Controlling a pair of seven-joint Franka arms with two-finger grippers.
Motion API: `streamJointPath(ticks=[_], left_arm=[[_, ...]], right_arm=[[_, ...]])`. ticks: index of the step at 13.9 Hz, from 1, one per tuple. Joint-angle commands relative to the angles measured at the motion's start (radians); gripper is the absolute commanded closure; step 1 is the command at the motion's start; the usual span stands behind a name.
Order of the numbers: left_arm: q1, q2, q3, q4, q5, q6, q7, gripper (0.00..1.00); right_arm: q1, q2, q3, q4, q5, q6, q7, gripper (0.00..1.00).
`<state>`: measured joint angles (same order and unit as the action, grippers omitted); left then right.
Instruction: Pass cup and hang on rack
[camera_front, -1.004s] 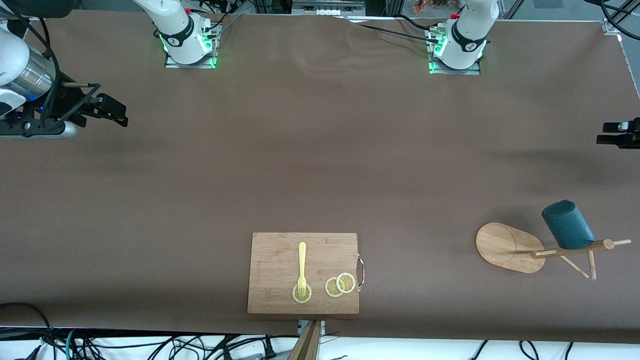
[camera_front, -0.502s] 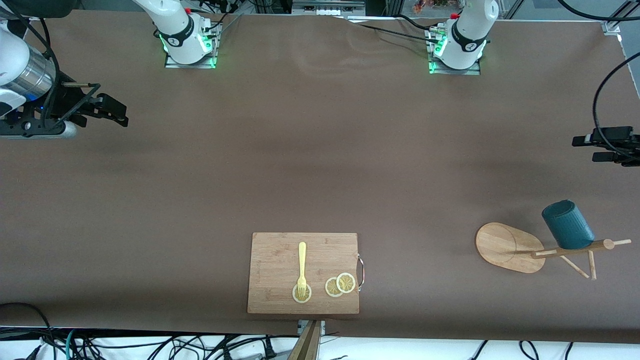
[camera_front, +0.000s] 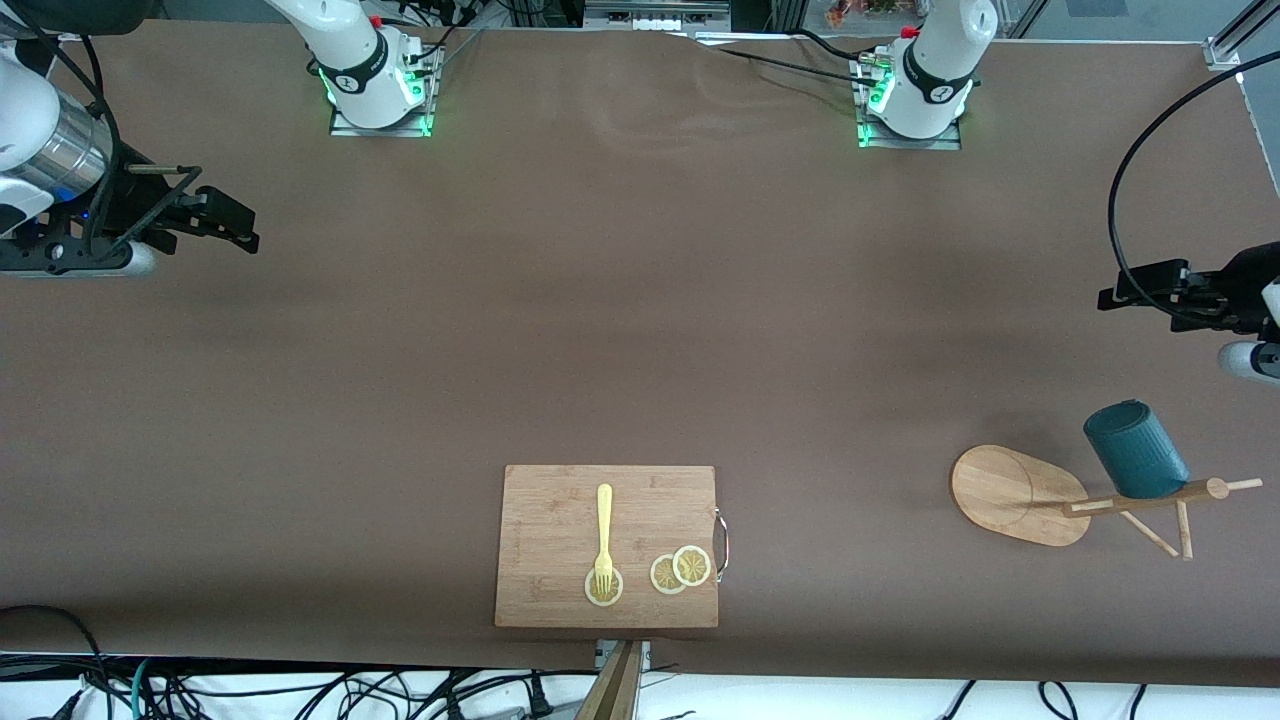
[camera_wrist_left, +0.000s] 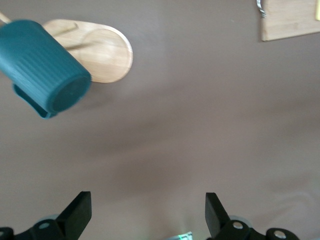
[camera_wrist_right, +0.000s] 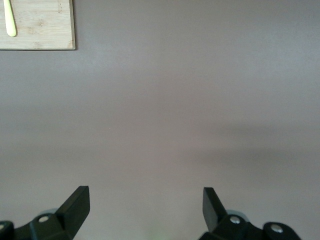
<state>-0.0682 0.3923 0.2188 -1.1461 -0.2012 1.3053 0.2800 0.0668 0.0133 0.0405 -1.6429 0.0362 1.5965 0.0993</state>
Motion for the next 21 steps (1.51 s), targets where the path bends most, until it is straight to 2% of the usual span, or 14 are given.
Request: streamJointPath(ticks=[1,5,8,13,16,21], left_arm=[[-0.050,-0.039,0.005,-0.017,0.094,0.052,-0.030,0.00],[-0.067,-0.091,-0.056,-0.052,0.195,0.060,-0.123,0.00],[-0.056,-0.154,-0.067,-0.104,0.155,0.060,-0.229,0.00],[-0.074,-0.158,-0.070,-0.093,0.149,0.026,-0.252,0.00],[-0.059,-0.202,-0.101,-0.145,0.149,0.029,-0.260,0.00],[-0.062,-0.178,-0.101,-0.139,0.149,0.032,-0.262,0.00]], right_arm=[[-0.012,-0.021,0.009,-0.025,0.017,0.011,-0.009,0.00],[-0.013,-0.021,0.009,-0.025,0.017,0.010,-0.009,0.00],[-0.012,-0.021,0.009,-0.025,0.017,0.011,-0.009,0.00],[-0.012,-0.021,0.009,-0.025,0.017,0.011,-0.009,0.00],[-0.013,-0.021,0.006,-0.026,0.017,0.010,-0.009,0.00],[-0.013,-0.019,0.006,-0.025,0.017,0.011,-0.009,0.00]])
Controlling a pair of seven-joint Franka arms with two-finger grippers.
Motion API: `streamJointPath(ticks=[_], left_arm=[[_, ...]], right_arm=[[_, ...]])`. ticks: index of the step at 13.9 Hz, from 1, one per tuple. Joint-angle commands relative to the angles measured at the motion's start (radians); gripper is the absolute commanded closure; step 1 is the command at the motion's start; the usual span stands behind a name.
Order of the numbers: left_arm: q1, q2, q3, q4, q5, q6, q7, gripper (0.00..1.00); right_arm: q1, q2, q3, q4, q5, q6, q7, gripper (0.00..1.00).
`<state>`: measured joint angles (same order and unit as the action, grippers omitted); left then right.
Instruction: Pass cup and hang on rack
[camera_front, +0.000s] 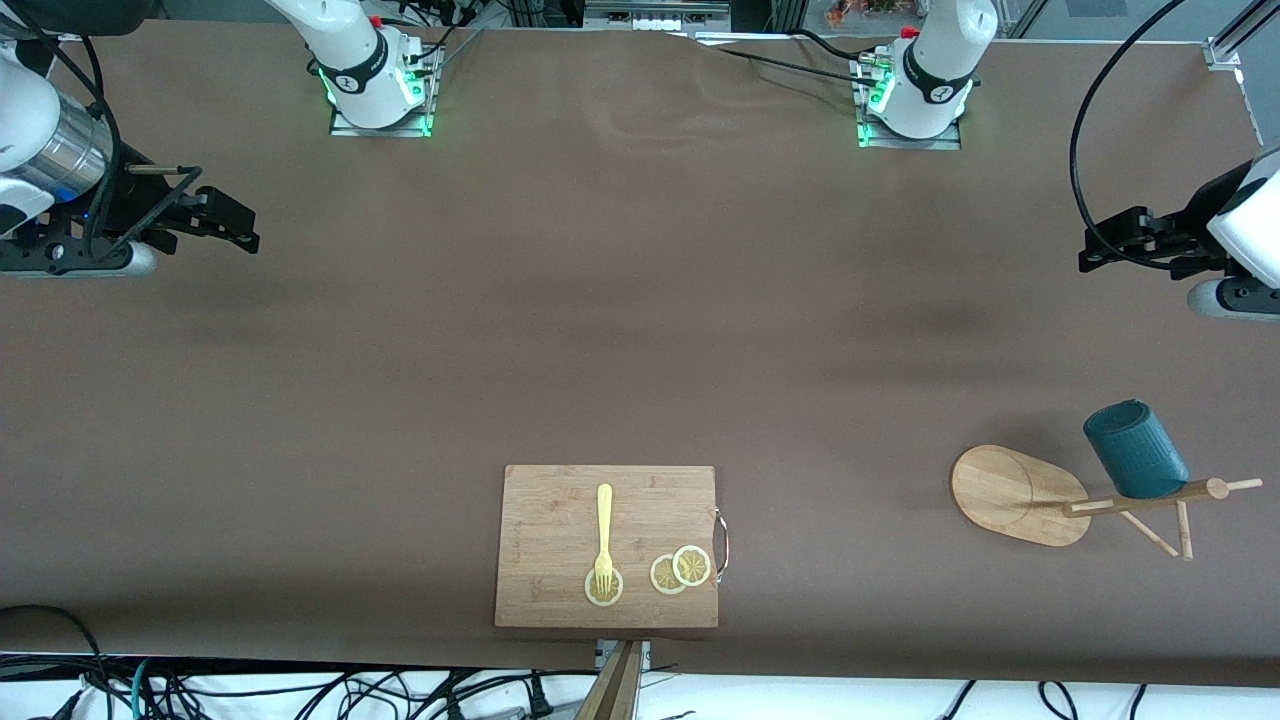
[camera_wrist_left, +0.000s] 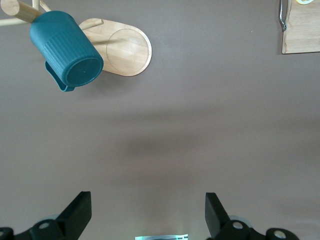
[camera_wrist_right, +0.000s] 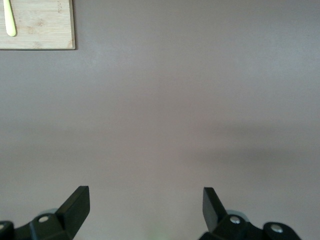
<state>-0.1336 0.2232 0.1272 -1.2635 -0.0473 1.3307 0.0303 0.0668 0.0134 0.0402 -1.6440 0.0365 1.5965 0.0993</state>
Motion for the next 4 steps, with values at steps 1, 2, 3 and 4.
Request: streamJointPath(ticks=[1,2,3,4], left_arm=[[-0.001,-0.005,-0.009,-0.020,-0.003,0.007,-0.012,0.00],[-0.003,-0.004,-0.009,-0.020,-0.002,0.005,-0.012,0.00],[-0.004,-0.004,-0.009,-0.020,-0.003,0.005,-0.012,0.00],[-0.003,-0.004,-0.009,-0.020,-0.002,0.005,-0.012,0.00]], right_arm=[[-0.013,-0.020,0.006,-0.023,0.017,0.011,-0.009,0.00],[-0.013,-0.020,0.006,-0.023,0.017,0.010,-0.009,0.00],[-0.013,-0.020,0.006,-0.023,0.017,0.011,-0.009,0.00],[-0.013,-0.020,0.007,-0.023,0.017,0.013,-0.009,0.00]])
